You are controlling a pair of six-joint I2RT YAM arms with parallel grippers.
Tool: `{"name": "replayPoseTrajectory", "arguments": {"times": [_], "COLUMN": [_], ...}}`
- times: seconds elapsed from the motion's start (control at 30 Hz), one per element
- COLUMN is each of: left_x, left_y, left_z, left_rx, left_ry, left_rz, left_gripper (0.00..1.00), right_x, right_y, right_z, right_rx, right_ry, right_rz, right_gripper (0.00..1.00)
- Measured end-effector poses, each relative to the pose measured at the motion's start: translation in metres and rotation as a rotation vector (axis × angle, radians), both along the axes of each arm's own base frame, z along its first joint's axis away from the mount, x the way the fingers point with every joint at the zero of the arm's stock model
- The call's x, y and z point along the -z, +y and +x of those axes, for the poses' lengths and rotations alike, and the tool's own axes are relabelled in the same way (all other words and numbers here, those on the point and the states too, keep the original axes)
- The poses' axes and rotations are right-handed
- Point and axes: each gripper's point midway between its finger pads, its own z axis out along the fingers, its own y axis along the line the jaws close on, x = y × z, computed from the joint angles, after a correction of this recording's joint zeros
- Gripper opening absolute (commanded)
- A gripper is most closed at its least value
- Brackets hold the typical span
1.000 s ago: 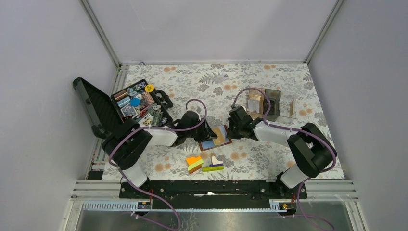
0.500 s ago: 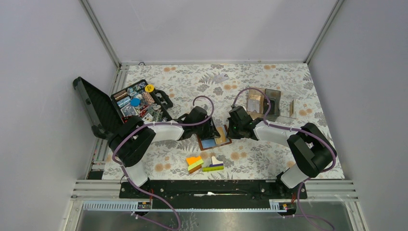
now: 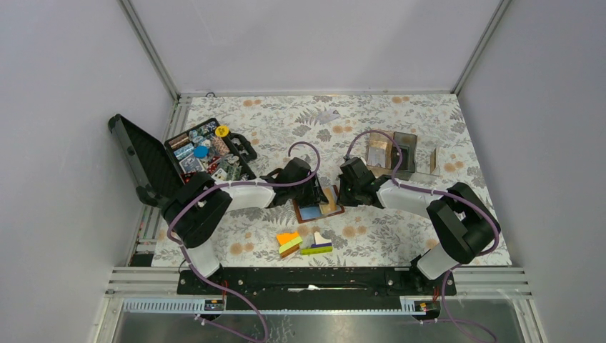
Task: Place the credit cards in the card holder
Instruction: Insert the credit card into the card holder.
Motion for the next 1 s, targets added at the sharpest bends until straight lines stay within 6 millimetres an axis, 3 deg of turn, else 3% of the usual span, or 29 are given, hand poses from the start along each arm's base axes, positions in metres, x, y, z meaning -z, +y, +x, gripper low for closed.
{"name": "replayPoseTrajectory", "arguments": {"times": [0.3, 0.5, 0.6, 0.7, 0.8, 0.87, 1.0], "left_x": [0.001, -0.006, -0.023, -0.058, -0.09, -0.098, -0.072], "left_y": [-0.006, -0.007, -0.006, -0.004, 0.008, 0.023, 0.053], "left_z": [0.001, -0.003, -0.011, -0.015, -0.015, -0.018, -0.027], "left_rx": [-0.029, -0.049, -0.028, -0.009, -0.026, -0.055, -0.123], "left_ry": [-0.007, -0.026, -0.052, -0.125, -0.213, -0.246, -0.217], "left_rz": [-0.052, -0.116, -0.136, -0.17, -0.196, -0.191, -0.13], "left_gripper": [0.36, 0.53, 0.63, 0.68, 0.71, 0.73, 0.74], "right_x": [0.0, -0.001, -0.001, -0.001, -0.001, -0.001, -0.001], "right_y": [-0.006, -0.008, -0.007, -0.006, -0.006, -0.006, -0.004], "right_z": [0.001, 0.002, 0.002, 0.001, 0.0, 0.0, -0.001], "right_rx": [0.017, 0.022, 0.02, 0.019, 0.018, 0.016, 0.017], "right_ry": [-0.009, -0.011, -0.013, -0.011, -0.011, -0.01, -0.009], "right_rz": [-0.013, -0.017, -0.012, -0.005, -0.004, 0.0, 0.009], "right_gripper": [0.09, 0.1, 0.1, 0.1, 0.1, 0.1, 0.1]}}
